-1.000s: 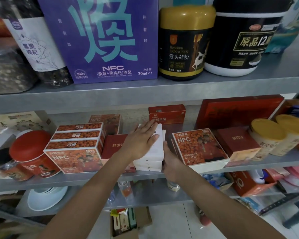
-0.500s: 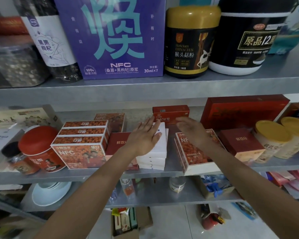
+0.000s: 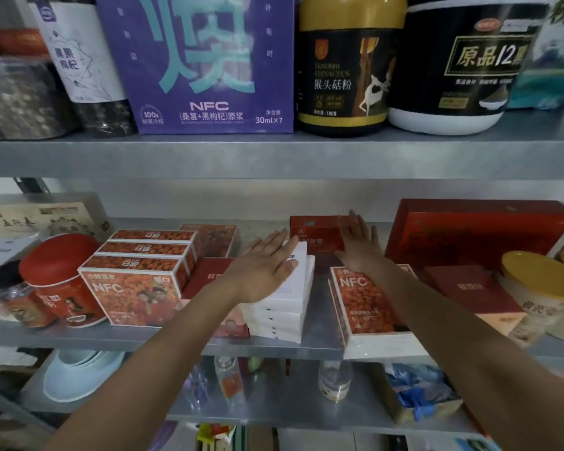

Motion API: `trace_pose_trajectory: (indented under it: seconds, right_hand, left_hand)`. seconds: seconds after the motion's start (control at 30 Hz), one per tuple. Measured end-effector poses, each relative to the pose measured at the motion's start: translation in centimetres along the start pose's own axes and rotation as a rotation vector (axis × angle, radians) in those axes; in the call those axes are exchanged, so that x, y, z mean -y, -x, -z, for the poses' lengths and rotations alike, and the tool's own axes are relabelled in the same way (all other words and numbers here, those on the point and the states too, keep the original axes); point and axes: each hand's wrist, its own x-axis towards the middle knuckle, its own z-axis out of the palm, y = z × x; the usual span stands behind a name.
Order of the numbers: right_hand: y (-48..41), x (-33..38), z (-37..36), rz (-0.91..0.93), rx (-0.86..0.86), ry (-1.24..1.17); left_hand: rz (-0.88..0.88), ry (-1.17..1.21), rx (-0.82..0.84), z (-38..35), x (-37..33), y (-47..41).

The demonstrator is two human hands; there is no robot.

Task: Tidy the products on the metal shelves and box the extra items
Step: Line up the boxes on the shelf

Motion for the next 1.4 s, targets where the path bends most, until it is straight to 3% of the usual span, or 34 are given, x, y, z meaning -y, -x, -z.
trace_pose_trajectory:
  seconds: [0.1,0.23,0.3,0.43,0.57,0.67,0.9,1.07,1.27,1.4]
  right_hand:
    - [-1.1,0.1,-0.3,-0.021,-0.014,-0.054]
    - [-1.0,0.4,0.4,-0.043,-0.143,0.171]
    - [-0.9,0.4,0.8,-0.085,-0.152,0.17]
    - [-0.6,-0.1,1.1,-0.193,-0.027,-0.188]
    - [-0.5,-0.2,1.9,-0.227,0.053,-0.31]
    - [-0.2,0.4,2.2,-0.278,0.006,-0.472]
    - [3.4,0.4,4.8,-0.056,-0.342,-0.403]
    - [9.0,-0.6,7.3,0.095,-0.471,-0.435]
    - [17.2,-1.4,8.5,0.088,-0.611,-0.471]
    - [21.3,-2.8,9.9,0.061,-0.643,-0.596]
  left_hand:
    - [-0.004,-0.021,-0.026,-0.2,0.1,-0.3]
    - [0.0,-0.017,0.0,0.0,-0.1,0.0]
    - [0.003,-0.022,-0.03,0.1,-0.4,0.4]
    - [-0.013,-0.222,-0.221,0.4,-1.4,1.5]
    - [-0.017,-0.201,-0.291,0.4,-2.2,1.4]
    - [0.006,-0.183,-0.316,0.6,-2.6,1.4]
    - [0.096,0.013,-0.281,1.0,-3.1,2.3]
    - [0.111,0.14,-0.32,1.3,-4.0,2.8]
    - [0.185,0.44,-0.522,1.7,-4.1,3.9]
    - [0.018,0.632,-0.569,3.8,-5.2,4.6]
